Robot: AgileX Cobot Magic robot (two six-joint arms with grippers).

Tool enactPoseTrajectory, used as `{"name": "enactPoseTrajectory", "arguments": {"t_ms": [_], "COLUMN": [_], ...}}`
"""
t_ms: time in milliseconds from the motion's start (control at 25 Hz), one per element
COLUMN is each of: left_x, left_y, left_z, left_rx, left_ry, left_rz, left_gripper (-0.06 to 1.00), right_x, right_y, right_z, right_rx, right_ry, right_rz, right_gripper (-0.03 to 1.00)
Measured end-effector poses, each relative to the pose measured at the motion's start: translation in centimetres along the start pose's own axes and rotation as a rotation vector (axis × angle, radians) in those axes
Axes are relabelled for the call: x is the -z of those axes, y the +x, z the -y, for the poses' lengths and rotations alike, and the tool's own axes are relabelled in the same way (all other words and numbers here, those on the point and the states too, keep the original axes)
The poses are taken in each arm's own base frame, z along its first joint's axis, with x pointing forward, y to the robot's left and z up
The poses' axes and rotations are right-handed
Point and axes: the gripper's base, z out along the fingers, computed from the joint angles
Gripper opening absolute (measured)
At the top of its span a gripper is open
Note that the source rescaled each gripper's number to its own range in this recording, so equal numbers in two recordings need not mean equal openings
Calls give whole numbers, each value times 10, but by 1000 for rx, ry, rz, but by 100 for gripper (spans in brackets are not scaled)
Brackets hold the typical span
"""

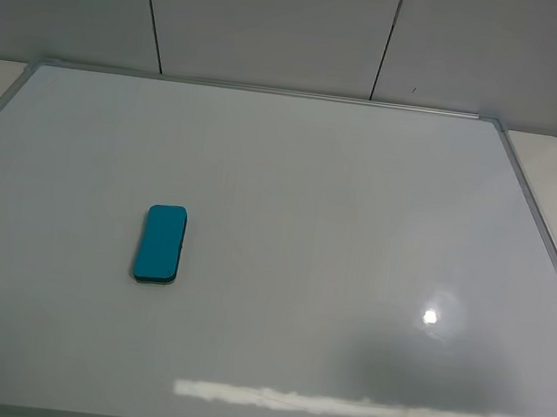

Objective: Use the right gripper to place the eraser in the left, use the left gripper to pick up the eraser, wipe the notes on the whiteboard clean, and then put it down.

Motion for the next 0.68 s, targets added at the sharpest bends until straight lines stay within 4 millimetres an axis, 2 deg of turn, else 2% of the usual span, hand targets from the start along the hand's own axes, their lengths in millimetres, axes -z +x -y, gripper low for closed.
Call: {"name": "enactPoseTrajectory", "arguments": {"t_ms": [680], "left_x": [0], "left_y": [0], "left_z": [0], "left_rx": [1], "left_ry": [-2], "left_rz": [0], "left_gripper": [100], "right_x": [0], "right_y": [0], "right_z": [0], "right_rx": [0], "right_ry": [0], "right_rz": [0], "right_gripper": [100]}}
